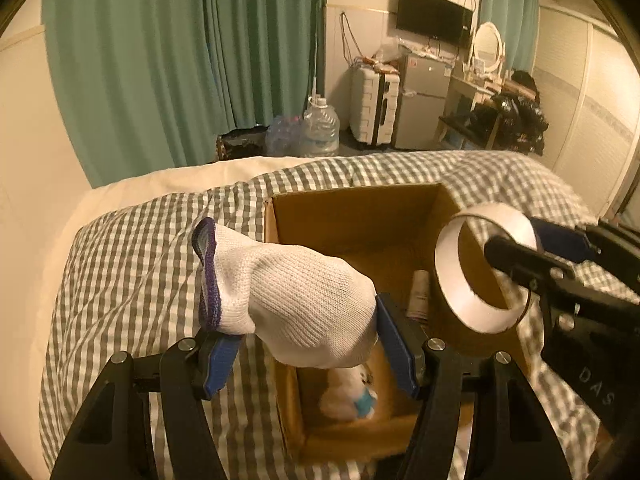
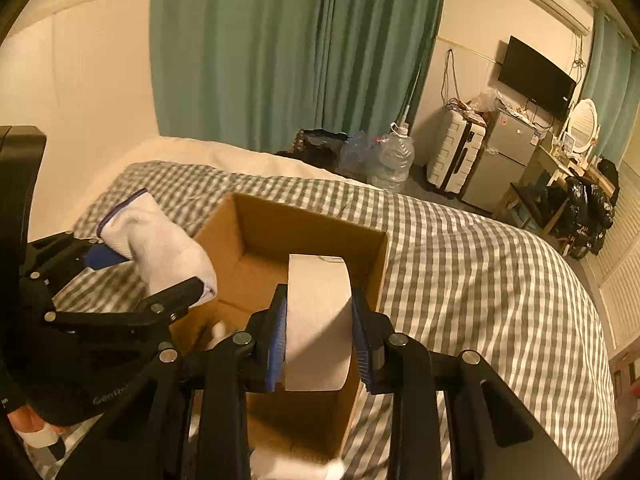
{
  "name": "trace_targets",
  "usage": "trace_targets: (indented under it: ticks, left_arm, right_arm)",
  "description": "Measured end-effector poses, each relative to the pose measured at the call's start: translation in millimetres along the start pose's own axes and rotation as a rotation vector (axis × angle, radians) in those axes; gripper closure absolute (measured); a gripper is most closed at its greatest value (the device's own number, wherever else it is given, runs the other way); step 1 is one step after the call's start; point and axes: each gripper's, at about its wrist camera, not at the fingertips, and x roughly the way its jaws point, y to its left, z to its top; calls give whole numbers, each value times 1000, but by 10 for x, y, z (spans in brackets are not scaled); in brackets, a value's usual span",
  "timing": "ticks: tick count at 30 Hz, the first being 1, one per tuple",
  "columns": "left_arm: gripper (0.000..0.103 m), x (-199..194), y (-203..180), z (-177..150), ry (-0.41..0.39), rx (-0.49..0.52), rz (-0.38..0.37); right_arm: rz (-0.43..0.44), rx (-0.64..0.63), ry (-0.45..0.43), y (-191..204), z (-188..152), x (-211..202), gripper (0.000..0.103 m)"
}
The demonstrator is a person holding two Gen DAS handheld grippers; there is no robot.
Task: Organize objects
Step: 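Lower the sock and tape roll into the box and open both tools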
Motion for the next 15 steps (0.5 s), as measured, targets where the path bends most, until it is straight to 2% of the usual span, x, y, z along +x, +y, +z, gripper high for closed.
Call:
trace_targets:
  ticks: [8,15]
  left_arm:
    - [37,503,-65,160,17,14,-23]
    - [37,703,-156,158,18,41,-12]
  right_arm:
    - [47,53,54,-162,93,684,74]
    - [85,90,67,-281,-14,887,74]
